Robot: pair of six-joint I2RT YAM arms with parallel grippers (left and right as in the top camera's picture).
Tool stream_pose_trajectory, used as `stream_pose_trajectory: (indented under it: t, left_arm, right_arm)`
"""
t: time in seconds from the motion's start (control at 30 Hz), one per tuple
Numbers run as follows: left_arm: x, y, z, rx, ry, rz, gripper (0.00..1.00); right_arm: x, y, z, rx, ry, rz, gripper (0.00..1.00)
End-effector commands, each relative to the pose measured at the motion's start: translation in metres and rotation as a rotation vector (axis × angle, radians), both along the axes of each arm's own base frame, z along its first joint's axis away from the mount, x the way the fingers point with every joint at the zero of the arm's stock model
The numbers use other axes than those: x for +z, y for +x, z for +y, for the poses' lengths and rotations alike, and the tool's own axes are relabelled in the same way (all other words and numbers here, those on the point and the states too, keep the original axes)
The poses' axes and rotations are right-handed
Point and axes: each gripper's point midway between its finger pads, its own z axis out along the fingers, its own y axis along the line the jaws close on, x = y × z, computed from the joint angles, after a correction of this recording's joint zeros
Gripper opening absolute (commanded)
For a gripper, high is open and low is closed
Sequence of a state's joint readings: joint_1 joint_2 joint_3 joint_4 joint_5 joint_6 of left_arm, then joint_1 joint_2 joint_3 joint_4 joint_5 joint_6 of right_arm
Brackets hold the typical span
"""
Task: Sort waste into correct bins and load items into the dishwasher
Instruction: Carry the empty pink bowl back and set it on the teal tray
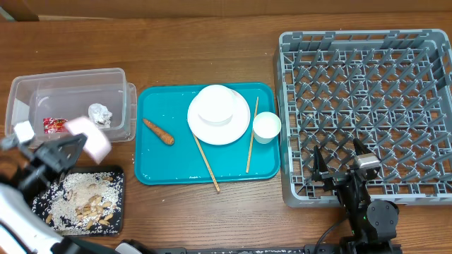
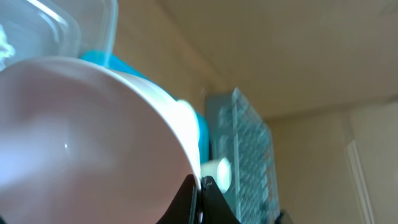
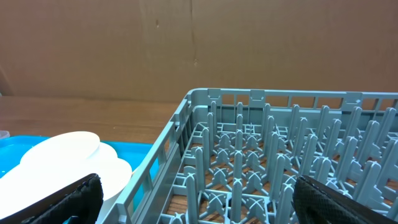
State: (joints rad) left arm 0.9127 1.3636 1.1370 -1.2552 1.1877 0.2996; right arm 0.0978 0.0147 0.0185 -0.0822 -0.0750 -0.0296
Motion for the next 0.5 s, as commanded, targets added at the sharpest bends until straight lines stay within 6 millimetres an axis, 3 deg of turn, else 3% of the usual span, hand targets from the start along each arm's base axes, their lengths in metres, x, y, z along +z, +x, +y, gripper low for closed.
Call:
stream_pose_trajectory:
  t: [0.0, 0.23, 0.47]
  left_arm:
    - [-0.013, 0.013, -0.018, -0.004, 0.065, 0.231, 0.04]
    - [-0.034, 0.042, -0.094, -0.115, 0.342, 0.379, 0.04]
    - [-0.063, 0.035, -0.161, -0.17, 0.693, 0.465, 0.04]
  right_arm:
    - [-0.001, 0.0, 0.0, 0.001, -0.003, -0.007, 1.0]
    - [-0.001, 0.0, 0.0, 0.001, -0.003, -0.007, 1.0]
    - [-0.001, 0.0, 0.0, 0.001, -0.004, -0.007, 1.0]
